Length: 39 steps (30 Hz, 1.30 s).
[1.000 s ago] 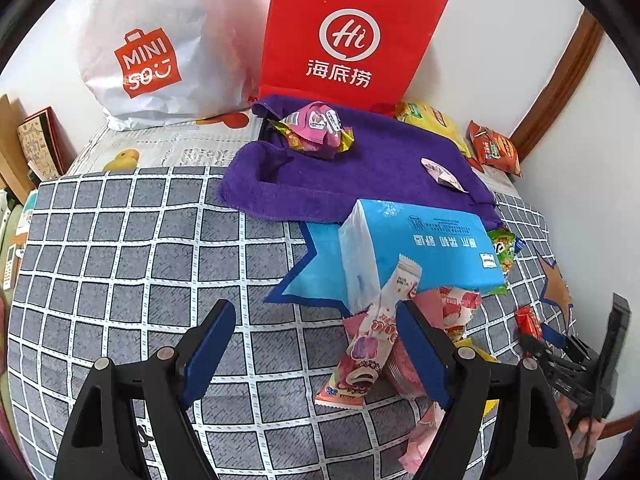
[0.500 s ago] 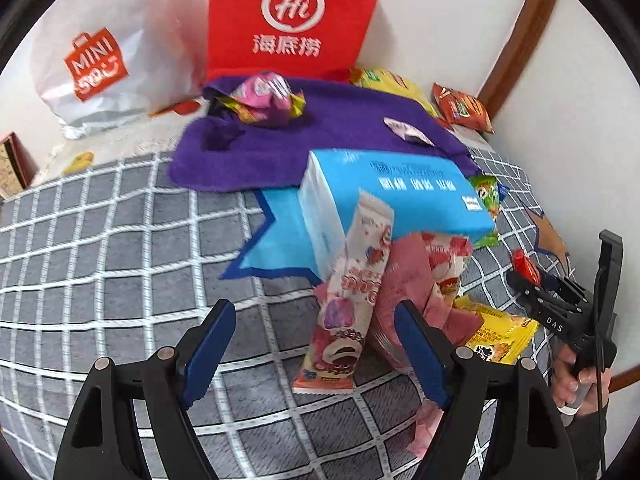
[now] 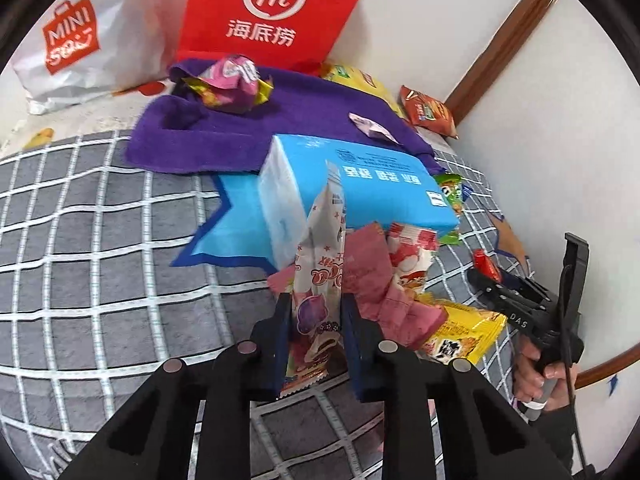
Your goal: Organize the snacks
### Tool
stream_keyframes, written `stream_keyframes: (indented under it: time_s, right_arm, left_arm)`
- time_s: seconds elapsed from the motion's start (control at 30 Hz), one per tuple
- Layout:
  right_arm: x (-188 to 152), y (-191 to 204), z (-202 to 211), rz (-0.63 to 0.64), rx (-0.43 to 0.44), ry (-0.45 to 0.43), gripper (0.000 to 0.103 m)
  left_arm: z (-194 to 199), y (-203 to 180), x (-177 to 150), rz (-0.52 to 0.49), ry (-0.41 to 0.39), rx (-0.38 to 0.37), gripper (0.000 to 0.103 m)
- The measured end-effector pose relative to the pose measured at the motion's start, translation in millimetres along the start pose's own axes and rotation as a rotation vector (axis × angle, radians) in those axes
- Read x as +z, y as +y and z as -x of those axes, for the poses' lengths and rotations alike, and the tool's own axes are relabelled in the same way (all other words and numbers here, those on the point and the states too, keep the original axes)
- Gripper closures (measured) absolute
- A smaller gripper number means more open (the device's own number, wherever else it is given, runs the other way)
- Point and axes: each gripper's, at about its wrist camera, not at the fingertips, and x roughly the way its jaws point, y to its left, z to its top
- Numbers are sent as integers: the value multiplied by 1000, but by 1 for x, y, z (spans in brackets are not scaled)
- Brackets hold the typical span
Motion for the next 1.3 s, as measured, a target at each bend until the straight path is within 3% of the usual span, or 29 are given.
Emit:
stream_keyframes:
  time_s: [0.27, 0.63, 0.9, 1.07, 1.3]
  right_arm:
    - [-1, -3, 6, -22, -29, -10, 54]
    - [20, 13, 53, -47, 4, -67, 54]
    - [59, 31, 79, -19, -27, -117, 54]
    - [92, 42, 97, -7, 11, -169, 54]
    - [136, 59, 88, 43, 11, -195, 54]
  left_arm:
    - [18, 15, -6, 38, 9, 18, 81]
    - [46, 4, 6, 21, -50, 19, 81]
    - [60, -10, 34, 11, -91, 16, 81]
    - [67, -13, 58, 7, -121, 35, 81]
    - [66, 1, 97, 43, -143, 87, 81]
